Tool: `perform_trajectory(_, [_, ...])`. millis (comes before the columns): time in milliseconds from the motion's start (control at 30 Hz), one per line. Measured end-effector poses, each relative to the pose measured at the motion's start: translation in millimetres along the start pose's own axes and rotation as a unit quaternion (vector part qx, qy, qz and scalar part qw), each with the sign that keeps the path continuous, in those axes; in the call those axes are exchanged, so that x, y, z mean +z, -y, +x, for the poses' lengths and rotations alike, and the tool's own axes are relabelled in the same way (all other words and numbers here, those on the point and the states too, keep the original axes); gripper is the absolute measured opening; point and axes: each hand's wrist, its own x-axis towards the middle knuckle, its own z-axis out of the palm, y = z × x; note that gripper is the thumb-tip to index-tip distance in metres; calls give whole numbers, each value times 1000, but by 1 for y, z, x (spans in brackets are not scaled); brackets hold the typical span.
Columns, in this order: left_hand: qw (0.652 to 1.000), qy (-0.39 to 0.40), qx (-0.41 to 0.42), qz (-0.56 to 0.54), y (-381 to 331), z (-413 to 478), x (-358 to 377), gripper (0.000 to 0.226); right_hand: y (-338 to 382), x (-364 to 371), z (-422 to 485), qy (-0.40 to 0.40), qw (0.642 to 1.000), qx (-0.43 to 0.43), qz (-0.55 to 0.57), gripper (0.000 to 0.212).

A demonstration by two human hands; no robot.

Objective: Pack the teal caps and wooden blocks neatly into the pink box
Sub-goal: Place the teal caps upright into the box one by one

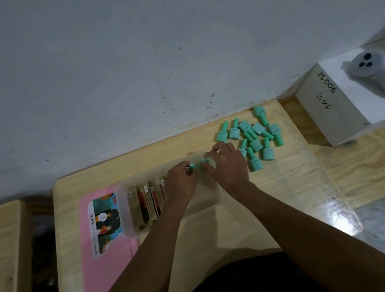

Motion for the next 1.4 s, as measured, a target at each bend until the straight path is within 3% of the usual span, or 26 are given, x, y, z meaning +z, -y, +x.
perform_trajectory(667, [996,-61,-33,-51,4,0,17,26,-4,-2,-3,45,993,22,107,27])
perform_trajectory(833, [995,-76,-21,-53,4,-2,18,29,-23,-17,-12,20,991,16,130,32])
perform_trajectory(1000, [992,-102,-27,-65,2,-10,18,24,-67,-37,-31,-8,984,100,148,29])
perform_trajectory(1133, [986,-143,36,-77,-10,-25,23,19,-114,-48,-41,-9,964,229,134,24])
perform_trajectory(1300, [974,-49,214,-49,-53,-30,41,7,-159,-46,-38,38,935,319,150,25])
perform_trajectory(1400, [972,48,228,-25,-78,-11,60,15,-167,-45,-23,51,931,315,175,27])
